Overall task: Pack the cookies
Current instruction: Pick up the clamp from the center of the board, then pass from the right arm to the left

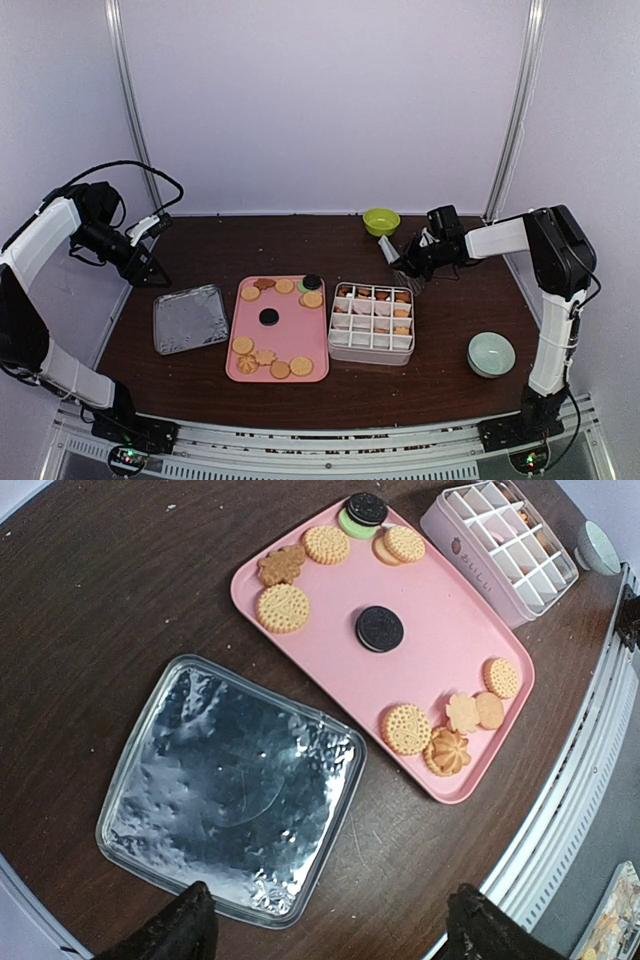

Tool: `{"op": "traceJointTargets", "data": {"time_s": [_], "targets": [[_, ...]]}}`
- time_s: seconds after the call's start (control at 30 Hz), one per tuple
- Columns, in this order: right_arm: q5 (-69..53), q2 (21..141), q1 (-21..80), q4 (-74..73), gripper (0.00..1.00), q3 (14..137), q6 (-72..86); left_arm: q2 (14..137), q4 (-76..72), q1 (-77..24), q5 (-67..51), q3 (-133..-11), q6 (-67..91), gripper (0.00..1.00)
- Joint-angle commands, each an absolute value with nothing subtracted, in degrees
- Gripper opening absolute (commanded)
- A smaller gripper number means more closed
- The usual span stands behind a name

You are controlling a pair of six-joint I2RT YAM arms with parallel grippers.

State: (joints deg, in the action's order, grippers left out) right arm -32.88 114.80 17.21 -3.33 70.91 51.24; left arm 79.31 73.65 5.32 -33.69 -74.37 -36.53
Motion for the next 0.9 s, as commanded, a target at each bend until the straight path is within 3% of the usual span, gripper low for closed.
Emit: {"op": "traceJointTargets", "data": {"time_s": [0.0, 0.13, 0.47, 0.67, 0.87], "targets": [[-33.0, 113.4, 16.9, -1.9, 0.04, 71.2, 50.8, 78.4, 74.3, 5.9, -35.0, -75.1, -36.9, 0.82], [-33.6, 111.2, 17.0, -2.6, 0.00, 72.3, 48.8, 78.3, 74.4, 6.0, -35.1, -75.1, -36.8, 0.82], [-32.7, 97.5, 20.5, -1.2, 0.00, 67.4, 46.1, 79.6, 76.2, 6.0, -40.0, -77.4, -36.6, 0.83], [-28.8, 89.6, 29.8, 1.6, 0.00, 68.6, 47.4, 80.2, 78.4, 6.0, -47.0, -80.8, -36.7, 0.84], [-21.0, 91.6, 44.5, 16.5, 0.00, 74.8, 49.5, 79.9, 82.5, 5.7, -59.3, -84.3, -39.1, 0.84]]}}
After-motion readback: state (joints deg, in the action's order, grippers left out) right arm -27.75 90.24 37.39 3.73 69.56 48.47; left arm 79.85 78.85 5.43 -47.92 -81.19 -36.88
